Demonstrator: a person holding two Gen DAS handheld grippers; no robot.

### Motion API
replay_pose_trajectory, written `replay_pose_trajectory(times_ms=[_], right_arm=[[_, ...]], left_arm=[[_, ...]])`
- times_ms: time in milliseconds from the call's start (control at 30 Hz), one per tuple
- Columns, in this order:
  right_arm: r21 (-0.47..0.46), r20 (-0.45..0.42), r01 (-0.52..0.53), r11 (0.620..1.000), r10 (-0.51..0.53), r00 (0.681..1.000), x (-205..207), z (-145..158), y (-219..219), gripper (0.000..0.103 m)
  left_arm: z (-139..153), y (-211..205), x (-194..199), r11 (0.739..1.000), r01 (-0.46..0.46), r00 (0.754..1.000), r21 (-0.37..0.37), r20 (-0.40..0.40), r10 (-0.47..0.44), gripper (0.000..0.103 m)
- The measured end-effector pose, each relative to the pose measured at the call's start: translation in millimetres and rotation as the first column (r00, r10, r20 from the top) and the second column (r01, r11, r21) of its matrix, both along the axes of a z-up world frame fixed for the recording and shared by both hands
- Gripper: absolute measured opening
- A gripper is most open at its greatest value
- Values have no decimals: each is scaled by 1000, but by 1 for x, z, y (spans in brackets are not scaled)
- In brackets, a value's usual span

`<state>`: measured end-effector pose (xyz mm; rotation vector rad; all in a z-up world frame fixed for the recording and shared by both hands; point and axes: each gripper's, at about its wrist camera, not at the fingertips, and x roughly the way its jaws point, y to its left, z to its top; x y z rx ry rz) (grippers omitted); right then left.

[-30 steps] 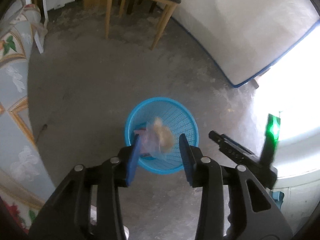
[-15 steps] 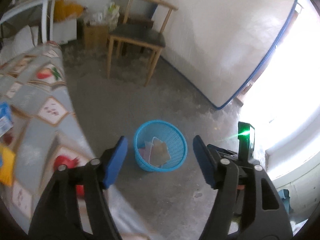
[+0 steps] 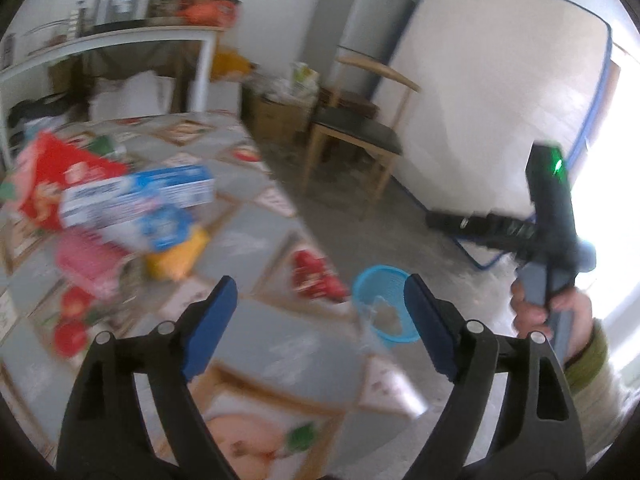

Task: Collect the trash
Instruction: 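Move both tools back to the table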

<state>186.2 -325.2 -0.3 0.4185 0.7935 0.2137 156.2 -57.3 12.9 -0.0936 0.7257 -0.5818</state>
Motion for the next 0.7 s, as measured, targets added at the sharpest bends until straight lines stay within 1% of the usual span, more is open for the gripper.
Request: replay_pose_trajectory(times_ms=[33, 100, 133, 233, 300, 467, 500, 600, 700], right_arm=[[6, 19, -41, 999, 41, 999, 7, 5, 19, 83], [-8, 30, -88, 996, 88, 996, 17, 11, 48, 84], [-19, 27, -119, 993, 119, 992, 27, 11, 69, 84], [-47, 6, -192, 980, 192, 981, 49, 7, 112, 84], [-77, -11, -215, 974, 214, 977, 62, 4, 135, 84], [-84, -37, -231, 969, 229, 973, 90, 0, 175, 84], [-102, -38, -229, 968, 226, 973, 95, -1, 181, 84], [-195, -37, -218, 956, 215, 976, 112, -6, 199, 84], [-279, -39, -209, 937, 206, 978, 129, -14, 214, 84]], left_arm=[[-4, 11, 0, 1000, -27, 1000, 0, -1, 27, 83], [-14, 37, -2, 995, -94, 995, -24, -26, 93, 83], [-19, 49, -3, 992, -123, 991, -36, -49, 121, 83], [-29, 77, -3, 978, -196, 976, -72, -106, 188, 83], [-33, 90, -3, 968, -240, 965, -75, -123, 230, 83], [-41, 119, -4, 947, -321, 942, -29, -117, 316, 83], [-43, 123, -3, 941, -337, 936, -23, -114, 333, 83], [-49, 139, -2, 929, -368, 923, -26, -128, 362, 83], [-52, 151, 1, 924, -380, 918, -38, -142, 371, 83]])
